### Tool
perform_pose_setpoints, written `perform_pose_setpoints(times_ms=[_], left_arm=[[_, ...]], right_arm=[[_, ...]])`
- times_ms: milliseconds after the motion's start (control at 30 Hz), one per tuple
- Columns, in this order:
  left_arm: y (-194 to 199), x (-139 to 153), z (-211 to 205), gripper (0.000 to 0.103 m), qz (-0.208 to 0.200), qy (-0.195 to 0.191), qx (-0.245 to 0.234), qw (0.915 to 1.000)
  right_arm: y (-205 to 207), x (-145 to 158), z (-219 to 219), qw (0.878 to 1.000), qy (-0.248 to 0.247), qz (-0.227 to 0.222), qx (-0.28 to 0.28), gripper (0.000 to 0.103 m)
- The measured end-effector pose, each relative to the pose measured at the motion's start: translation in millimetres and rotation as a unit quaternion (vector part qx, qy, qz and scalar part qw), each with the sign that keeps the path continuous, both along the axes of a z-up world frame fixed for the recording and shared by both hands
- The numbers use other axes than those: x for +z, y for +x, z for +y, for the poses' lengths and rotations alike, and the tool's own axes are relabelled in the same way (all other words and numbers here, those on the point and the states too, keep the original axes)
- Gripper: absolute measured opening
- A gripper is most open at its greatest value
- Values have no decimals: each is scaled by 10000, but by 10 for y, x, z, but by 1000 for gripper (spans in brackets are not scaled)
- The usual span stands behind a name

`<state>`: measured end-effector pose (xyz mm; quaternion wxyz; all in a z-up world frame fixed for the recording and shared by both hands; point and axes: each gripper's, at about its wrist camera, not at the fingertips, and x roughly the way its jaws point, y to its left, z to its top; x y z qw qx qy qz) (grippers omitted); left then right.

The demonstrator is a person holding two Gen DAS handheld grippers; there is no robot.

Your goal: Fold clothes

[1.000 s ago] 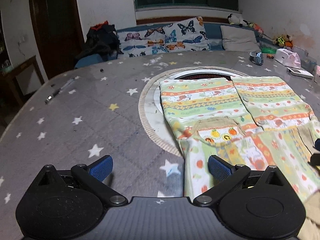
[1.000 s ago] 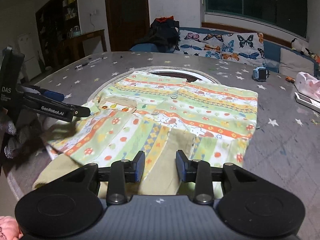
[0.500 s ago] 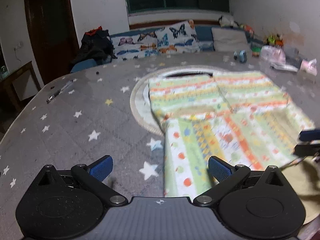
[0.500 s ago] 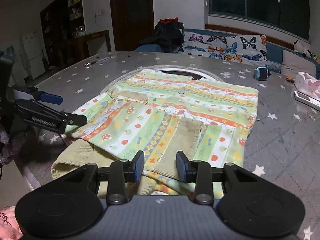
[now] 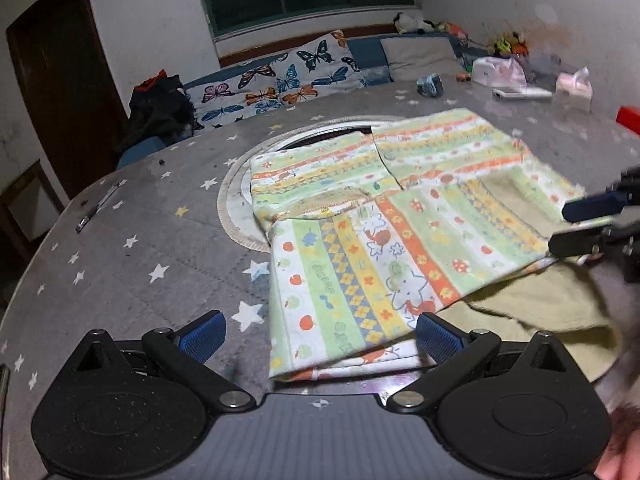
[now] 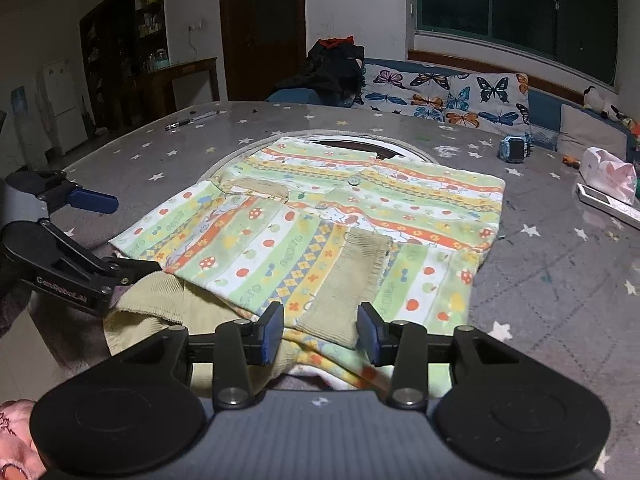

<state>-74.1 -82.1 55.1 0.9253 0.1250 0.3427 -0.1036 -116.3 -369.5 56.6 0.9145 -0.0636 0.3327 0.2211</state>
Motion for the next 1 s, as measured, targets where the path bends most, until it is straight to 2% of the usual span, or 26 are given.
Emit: perform_pose_setpoints(times_ms=[167, 300, 367, 500, 633, 700, 733, 800, 867, 967, 1000], left_arm=[[-63, 226, 126, 103, 104, -684, 134, 9975], [-58, 293, 149, 100, 555, -1476, 130, 9874], [-43, 263, 141, 84, 876, -1795, 49, 9798], [-2, 164, 132, 74, 1342, -2077, 94, 9689], [40, 44, 128, 74, 1729, -2272, 65, 9583], [37, 35, 101, 74, 1753, -2285, -4, 9576], [33, 35, 82, 71, 1752, -2268, -39, 9581], [48, 27, 74, 58, 1842, -2357, -112, 9542], [87, 1, 78, 36, 2034, -2538, -172, 9455], [147, -15, 105, 21, 2277, -2843, -180, 9311], [164, 5, 111, 20, 2281, -2914, -204, 9288]], right_arm=[[-106, 54, -37, 9999, -115, -50, 91, 41], [-175, 66, -59, 9996, -231, -67, 151, 45], [-212, 67, -73, 9993, -324, -79, 179, 46], [-302, 70, -109, 9982, -517, -99, 270, 46], [-393, 38, -108, 9960, -758, -141, 461, 47], [-436, 10, -90, 9939, -927, -194, 564, 51], [-459, -5, -79, 9927, -1003, -225, 634, 52], [-500, -28, -58, 9904, -1110, -277, 771, 53], [-530, -41, -40, 9885, -1185, -365, 871, 58], [-572, -55, -13, 9853, -1282, -514, 1003, 61], [-575, -60, -9, 9848, -1285, -545, 1030, 61]])
